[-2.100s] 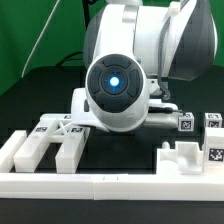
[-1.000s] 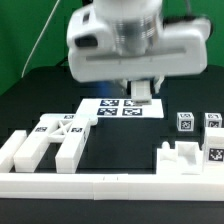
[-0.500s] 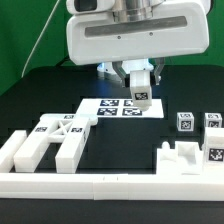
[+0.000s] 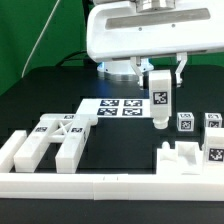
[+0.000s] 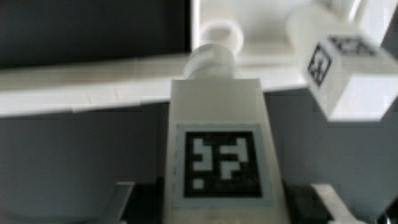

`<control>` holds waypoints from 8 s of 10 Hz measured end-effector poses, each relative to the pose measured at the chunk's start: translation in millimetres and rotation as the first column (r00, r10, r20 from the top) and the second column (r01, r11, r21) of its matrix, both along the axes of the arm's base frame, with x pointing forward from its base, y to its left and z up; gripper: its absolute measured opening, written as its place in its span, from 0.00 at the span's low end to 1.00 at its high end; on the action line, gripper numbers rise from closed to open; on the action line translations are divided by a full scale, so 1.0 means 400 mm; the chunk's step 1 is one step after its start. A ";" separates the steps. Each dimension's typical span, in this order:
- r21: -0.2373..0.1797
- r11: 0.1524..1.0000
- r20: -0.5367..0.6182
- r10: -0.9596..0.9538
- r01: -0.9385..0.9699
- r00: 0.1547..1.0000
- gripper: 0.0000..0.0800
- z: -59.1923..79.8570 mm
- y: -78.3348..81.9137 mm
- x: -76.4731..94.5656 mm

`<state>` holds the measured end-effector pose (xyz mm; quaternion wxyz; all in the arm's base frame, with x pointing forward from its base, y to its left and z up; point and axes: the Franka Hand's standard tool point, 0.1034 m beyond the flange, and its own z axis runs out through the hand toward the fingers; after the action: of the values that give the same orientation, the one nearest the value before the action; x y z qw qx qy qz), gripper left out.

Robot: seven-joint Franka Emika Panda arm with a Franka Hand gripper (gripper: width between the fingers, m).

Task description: Assemble chair

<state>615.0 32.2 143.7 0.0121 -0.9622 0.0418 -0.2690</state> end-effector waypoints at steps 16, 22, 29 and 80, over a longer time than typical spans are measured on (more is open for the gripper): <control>-0.033 0.999 -0.010 0.021 -0.022 1.000 0.36 -0.170 0.030 0.039; -0.042 0.999 0.025 0.023 -0.022 0.999 0.60 -0.173 0.032 0.045; -0.042 0.999 0.025 0.024 -0.023 0.999 0.81 -0.171 0.031 0.045; 0.143 0.212 -0.571 -0.780 0.967 0.255 0.36 -0.167 0.037 0.074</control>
Offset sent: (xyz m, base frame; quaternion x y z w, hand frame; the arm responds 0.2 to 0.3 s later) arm 0.0128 0.0108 -0.0183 -0.0148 0.0280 -0.0093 0.9995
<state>644.7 46.8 77.0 0.0784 -0.7505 0.6561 -0.0147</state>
